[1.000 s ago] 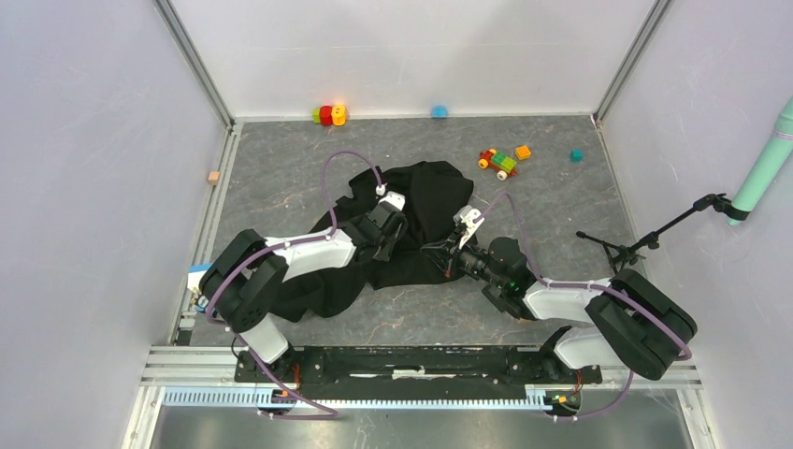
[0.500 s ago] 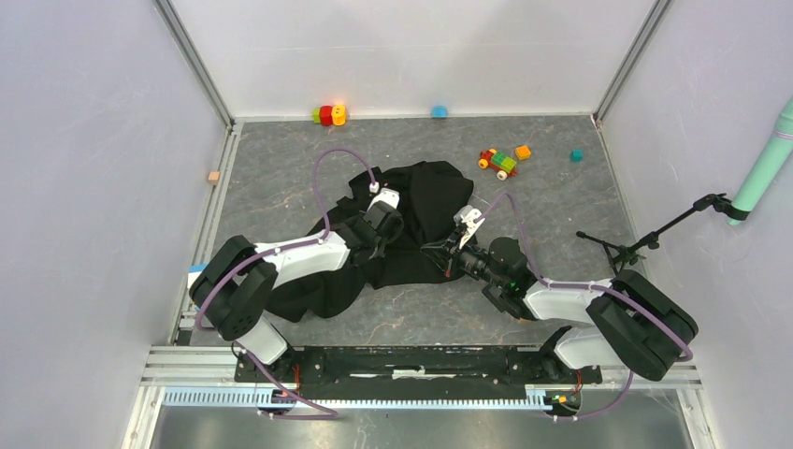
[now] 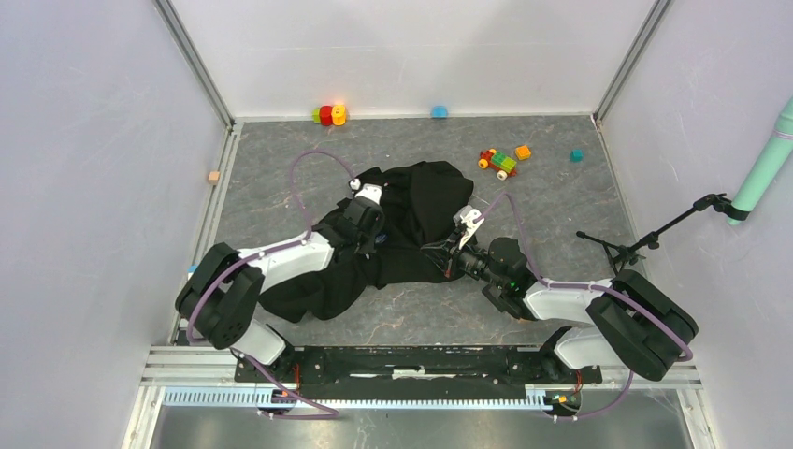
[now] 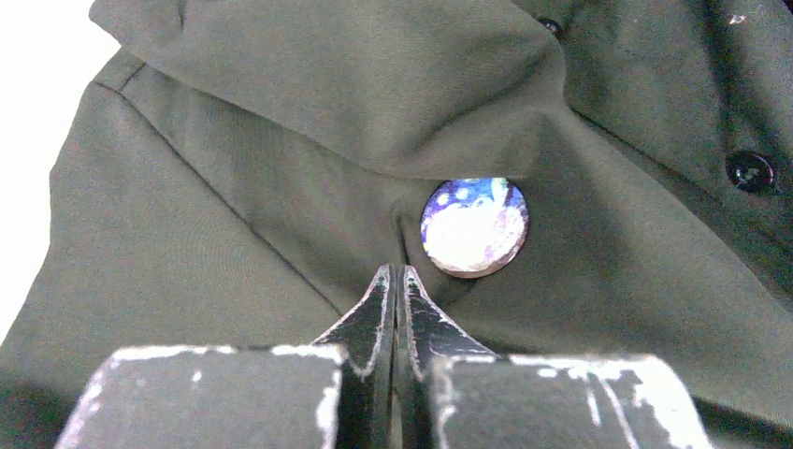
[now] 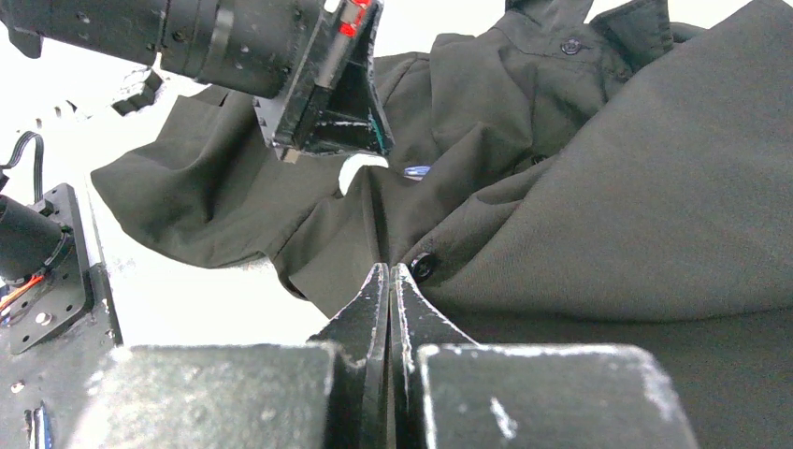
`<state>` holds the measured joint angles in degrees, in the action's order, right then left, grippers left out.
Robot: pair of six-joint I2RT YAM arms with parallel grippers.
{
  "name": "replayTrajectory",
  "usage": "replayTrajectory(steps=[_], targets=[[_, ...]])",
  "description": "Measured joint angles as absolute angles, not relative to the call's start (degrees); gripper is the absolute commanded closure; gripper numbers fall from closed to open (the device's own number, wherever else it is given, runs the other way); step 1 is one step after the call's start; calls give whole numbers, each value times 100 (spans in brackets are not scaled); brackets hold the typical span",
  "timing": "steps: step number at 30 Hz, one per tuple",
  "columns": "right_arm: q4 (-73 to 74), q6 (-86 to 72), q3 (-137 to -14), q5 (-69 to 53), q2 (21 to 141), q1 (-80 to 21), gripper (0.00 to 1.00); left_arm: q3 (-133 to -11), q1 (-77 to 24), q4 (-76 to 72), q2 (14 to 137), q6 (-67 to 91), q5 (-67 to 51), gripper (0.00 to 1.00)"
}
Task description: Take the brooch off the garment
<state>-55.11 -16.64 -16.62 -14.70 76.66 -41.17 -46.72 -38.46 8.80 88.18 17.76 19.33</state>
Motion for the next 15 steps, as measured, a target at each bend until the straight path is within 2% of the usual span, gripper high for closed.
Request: replayTrajectory(steps=[12,13,15], targets=[[-5454,-1664,-1678,-1457,7767,-4117,100,-3898,-2707,178,8239,2193,340,97],[-5428,-1662,-1691,-1461,7802,-4117,100,-3874,-2700,119,8232,2215,239,91],[-5376,-1662,-1728,-1483,7872,-4117,100,-3835,-2707,27,8208,2231,82,72]])
